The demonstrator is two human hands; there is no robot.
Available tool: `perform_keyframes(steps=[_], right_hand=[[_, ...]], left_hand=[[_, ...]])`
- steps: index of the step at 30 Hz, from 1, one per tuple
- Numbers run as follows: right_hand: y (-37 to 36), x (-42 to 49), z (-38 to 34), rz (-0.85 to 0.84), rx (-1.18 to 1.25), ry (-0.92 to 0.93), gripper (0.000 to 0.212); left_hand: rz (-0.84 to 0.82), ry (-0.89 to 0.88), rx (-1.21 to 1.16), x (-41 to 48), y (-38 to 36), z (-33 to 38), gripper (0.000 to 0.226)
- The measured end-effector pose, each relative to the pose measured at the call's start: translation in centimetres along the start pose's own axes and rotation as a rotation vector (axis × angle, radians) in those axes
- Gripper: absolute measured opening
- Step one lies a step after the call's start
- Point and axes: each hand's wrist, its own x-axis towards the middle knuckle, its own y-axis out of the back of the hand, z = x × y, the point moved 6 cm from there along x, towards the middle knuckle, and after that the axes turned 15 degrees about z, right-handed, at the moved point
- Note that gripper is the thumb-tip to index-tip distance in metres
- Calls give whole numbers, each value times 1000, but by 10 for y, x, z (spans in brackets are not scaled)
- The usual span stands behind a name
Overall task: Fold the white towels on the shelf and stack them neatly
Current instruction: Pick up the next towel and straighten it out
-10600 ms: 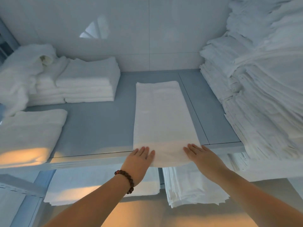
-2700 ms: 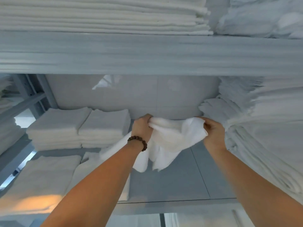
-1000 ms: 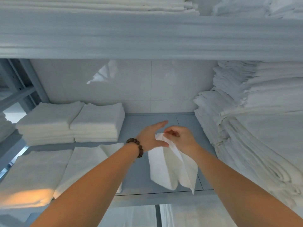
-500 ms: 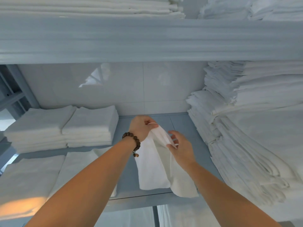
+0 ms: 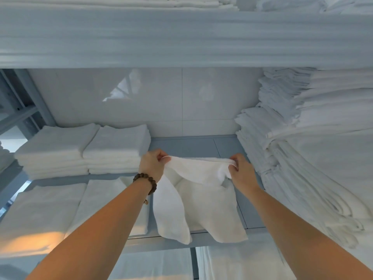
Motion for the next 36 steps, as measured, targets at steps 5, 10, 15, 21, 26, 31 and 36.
perform_keyframes(steps=[5, 10, 15, 21, 26, 31, 36], right_hand=[[16, 15, -11, 17, -41, 189, 35], [34, 22, -12, 42, -25, 110, 28], [58, 38, -2, 56, 96, -14, 15], [106, 53, 26, 258, 399, -327, 19], [124, 53, 52, 369, 349, -439, 10], [79, 40, 9, 148, 90, -184, 8], [24, 20, -49, -95, 173, -14, 13]], left_hand=[[-40, -189, 215, -12, 1, -12, 6], [-98, -196, 331, -18, -4, -38, 22], [-160, -116, 437, -22, -3, -67, 36], [-112, 36, 487, -15, 17, -103, 35], [4, 46, 379, -4, 36, -111, 22], [-22, 82, 10, 1, 9, -53, 9], [-193, 148, -354, 1, -17, 40, 17]])
